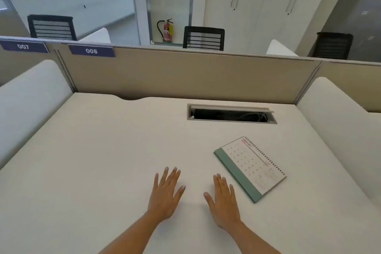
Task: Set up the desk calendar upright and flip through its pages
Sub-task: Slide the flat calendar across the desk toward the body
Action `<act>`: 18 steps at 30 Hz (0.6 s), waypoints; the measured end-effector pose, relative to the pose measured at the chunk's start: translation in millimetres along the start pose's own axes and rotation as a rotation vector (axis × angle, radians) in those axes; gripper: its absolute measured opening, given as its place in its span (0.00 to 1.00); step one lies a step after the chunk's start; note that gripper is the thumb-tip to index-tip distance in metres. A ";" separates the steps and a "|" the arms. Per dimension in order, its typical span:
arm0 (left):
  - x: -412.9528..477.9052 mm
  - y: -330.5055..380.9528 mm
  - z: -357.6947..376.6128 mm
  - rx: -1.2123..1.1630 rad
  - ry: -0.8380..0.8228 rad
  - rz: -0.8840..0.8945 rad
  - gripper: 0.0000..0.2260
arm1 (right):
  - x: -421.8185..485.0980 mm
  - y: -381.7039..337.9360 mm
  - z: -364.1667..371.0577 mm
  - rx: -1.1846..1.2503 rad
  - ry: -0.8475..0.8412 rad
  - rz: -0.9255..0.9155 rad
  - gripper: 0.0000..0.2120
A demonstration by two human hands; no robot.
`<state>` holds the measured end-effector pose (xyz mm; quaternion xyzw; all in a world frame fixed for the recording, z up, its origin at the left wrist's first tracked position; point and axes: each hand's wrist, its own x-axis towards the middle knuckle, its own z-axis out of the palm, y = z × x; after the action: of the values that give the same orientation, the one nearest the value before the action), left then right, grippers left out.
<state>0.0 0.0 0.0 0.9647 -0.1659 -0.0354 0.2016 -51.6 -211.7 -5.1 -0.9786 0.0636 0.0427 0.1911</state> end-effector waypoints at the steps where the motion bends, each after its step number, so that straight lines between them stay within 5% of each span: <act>1: -4.7 -2.8 5.5 0.009 -0.038 -0.004 0.34 | -5.2 -0.3 2.7 -0.008 0.016 0.015 0.37; 18: -27.8 -36.5 48.2 0.155 -0.160 0.009 0.31 | -28.8 18.5 37.6 -0.078 0.083 0.023 0.31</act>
<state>-21.6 22.6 -58.8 0.9708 -0.1878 -0.0984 0.1126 -84.9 -211.4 -43.5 -0.9854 0.0811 0.0065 0.1496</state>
